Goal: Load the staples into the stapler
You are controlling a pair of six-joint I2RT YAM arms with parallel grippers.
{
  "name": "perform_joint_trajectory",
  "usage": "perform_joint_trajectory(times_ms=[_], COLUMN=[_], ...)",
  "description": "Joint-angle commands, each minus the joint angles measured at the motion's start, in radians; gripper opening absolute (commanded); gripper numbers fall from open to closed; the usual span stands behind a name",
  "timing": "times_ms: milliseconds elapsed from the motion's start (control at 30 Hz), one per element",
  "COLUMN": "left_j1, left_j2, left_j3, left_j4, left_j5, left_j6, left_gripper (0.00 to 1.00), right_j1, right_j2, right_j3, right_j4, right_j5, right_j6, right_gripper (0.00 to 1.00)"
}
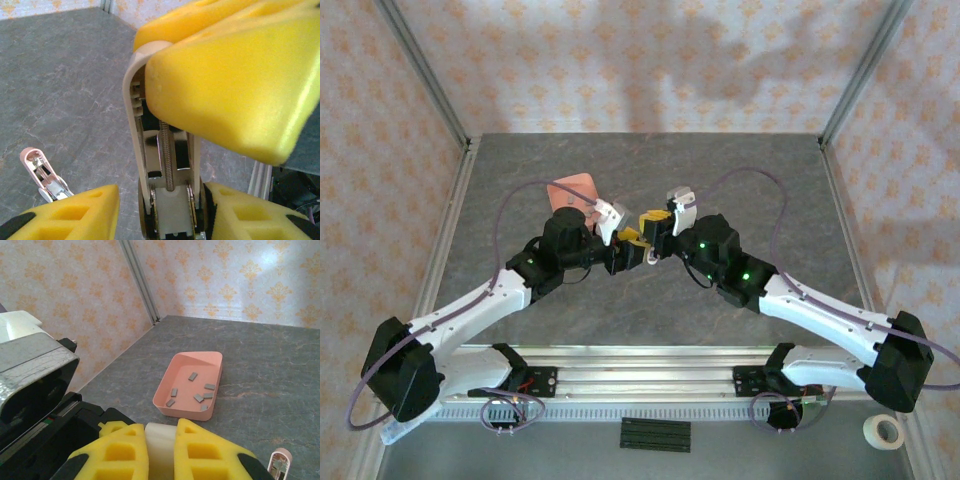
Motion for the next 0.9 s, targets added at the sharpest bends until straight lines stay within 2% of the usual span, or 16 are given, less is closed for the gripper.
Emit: perform_joint_trajectory(times_ms=[0,333,500,733,867], left_j1=[-0.008,-0.008,-0.009,-0.017,-0.027], left_j2=[0.014,0.019,0.023,0.048,0.068], left_j3=[0.041,0.05,0.052,0.061,0.06], left_j4=[0.047,0.016,0.01,0.017,0.042], left_j5=[0.014,0.011,-0.011,-0.091,-0.186], left_j6=[0.022,0.043,0.045,0.009,-0.054], left_gripper=[0.44,0.3,0.21,0.13,0.12], right_j1=[-0.004,-0.004,-0.004,-0.005,-0.013], right_j2=[-0.009,-0.01,-0.018,-0.048,-0.079], right_j3=[-0.002,-0.006,-0.018,-0.037,-0.051], right_j4=[0.05,0.053,0.062,0.049,0.033], right_j5=[-0.012,-0.006,0.008,0.052,0.106], right_j6=[0.014,0.014,0.012,0.001,0.01], right_gripper=[0.13,0.13,0.17,0.3,0.45])
